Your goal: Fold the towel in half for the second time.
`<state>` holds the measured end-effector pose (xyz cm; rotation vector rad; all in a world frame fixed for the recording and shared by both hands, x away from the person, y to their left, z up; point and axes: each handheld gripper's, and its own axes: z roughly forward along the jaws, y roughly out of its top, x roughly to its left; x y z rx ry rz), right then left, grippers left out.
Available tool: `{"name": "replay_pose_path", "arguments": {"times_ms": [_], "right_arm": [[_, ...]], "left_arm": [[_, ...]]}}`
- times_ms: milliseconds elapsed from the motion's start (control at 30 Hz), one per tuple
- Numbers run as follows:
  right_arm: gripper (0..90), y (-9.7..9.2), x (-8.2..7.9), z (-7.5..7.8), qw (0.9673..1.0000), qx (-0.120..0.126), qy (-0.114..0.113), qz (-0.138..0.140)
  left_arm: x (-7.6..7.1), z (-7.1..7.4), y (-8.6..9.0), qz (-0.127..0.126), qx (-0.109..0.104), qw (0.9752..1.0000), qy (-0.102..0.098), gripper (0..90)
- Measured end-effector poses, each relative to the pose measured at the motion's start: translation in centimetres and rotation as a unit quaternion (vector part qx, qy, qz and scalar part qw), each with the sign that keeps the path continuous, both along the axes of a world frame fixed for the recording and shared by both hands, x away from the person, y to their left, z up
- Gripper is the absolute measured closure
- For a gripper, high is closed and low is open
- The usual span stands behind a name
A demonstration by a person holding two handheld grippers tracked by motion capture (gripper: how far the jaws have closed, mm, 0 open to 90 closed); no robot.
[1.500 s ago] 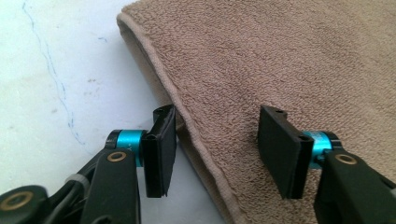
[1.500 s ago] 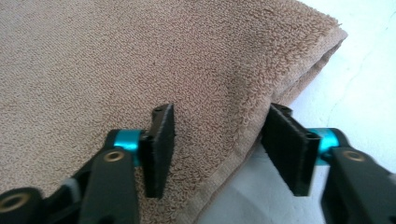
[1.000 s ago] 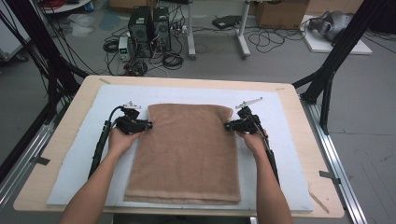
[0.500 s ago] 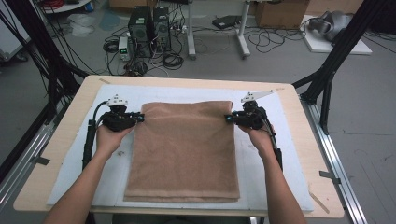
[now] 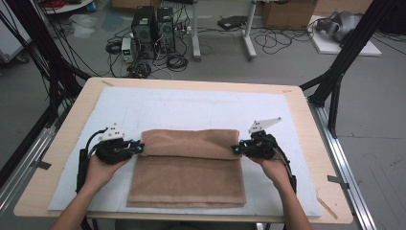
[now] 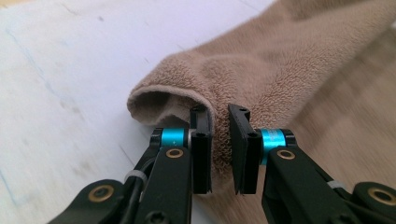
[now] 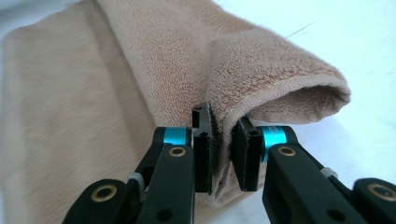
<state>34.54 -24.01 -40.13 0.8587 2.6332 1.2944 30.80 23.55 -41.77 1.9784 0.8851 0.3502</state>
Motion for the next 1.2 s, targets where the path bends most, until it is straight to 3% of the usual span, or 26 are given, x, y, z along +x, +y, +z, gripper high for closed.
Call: {"name": "replay_pose_path", "arguments": {"times_ms": [133,233,400,467,667,800,900,933,1033,1100,1200], "right_arm": [[80.1,-0.1,-1.5,-1.0,1.0,-0.007,0.004,0.002],[78.4,-0.2,-1.7,-1.6,0.9999,-0.011,0.005,0.001],[61.0,-0.9,-1.8,-1.4,0.9998,-0.003,0.017,-0.01],[56.4,-1.4,-1.9,-0.8,0.9997,0.008,0.014,-0.019],[47.0,-2.0,-1.3,1.5,0.9991,-0.001,-0.011,-0.041],[44.5,-1.6,0.4,2.4,0.9983,-0.006,-0.018,-0.056],[42.6,-0.7,1.9,2.2,0.998,-0.011,-0.014,-0.06],[41.7,-0.3,2.4,1.9,0.9978,-0.018,-0.014,-0.062],[39.6,0.7,3.7,0.8,0.9975,-0.032,-0.002,-0.062],[37.4,1.2,4.4,0.0,0.9969,-0.038,0.017,-0.067],[36.3,1.6,5.1,-1.2,0.9958,-0.051,0.041,-0.064]], "left_arm": [[-1.6,-1.4,0.8,-0.007,-0.006,0.9998,0.019,78.9],[-2.0,-1.7,1.4,-0.007,-0.013,0.9994,0.033,74.3],[-2.2,-0.8,1.9,-0.011,-0.011,0.9995,0.026,64.4],[-2.0,-0.3,1.9,-0.007,-0.011,0.9997,0.021,60.1],[-1.1,1.9,1.6,0.005,0.004,0.9999,-0.008,53.6],[0.5,2.9,1.3,0.019,0.008,0.9996,-0.021,51.8],[2.0,2.8,0.8,0.031,0.014,0.9992,-0.021,50.7],[2.6,2.6,0.6,0.032,0.024,0.9991,-0.016,50.7],[4.0,1.6,-0.1,0.036,0.023,0.9991,0.004,49.5],[4.8,0.7,-0.6,0.036,0.038,0.9984,0.02,48.8],[5.8,-0.8,-1.1,0.032,0.059,0.996,0.059,46.9]]}}
